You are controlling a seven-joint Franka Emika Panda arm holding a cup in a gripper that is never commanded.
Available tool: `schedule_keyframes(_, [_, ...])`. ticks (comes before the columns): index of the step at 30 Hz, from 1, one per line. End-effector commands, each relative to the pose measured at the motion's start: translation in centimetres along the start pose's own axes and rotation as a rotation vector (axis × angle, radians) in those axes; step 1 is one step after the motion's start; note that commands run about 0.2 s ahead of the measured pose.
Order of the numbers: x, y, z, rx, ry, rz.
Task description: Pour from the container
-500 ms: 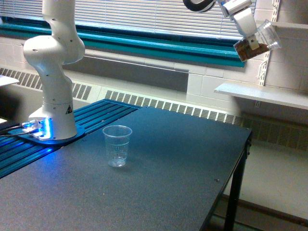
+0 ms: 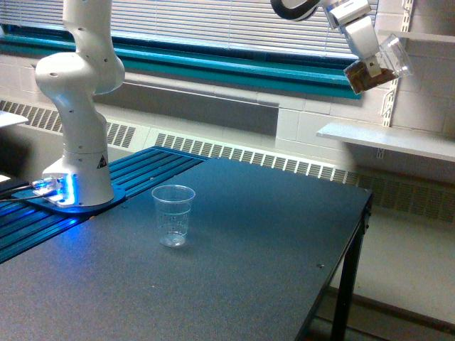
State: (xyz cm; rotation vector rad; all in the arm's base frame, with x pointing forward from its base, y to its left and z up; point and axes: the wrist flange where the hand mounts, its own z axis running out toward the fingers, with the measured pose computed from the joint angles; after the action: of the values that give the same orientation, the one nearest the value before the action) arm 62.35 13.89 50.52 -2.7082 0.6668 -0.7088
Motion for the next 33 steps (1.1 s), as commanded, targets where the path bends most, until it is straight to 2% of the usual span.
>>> schedule_keyframes(1, [0.2,0.3,-0.9,0.004,0.022,-0.01])
schedule_keyframes(13, [0.0,3.1,-2.3,-0.018,0.05,-0.03])
schedule_keyframes(25, [-1.9,7.4,-4.1,-0.087,0.086,-0.066])
schedule_keyframes(33, [-3.3,10.2,-4.9,-0.127,0.096,-0.061])
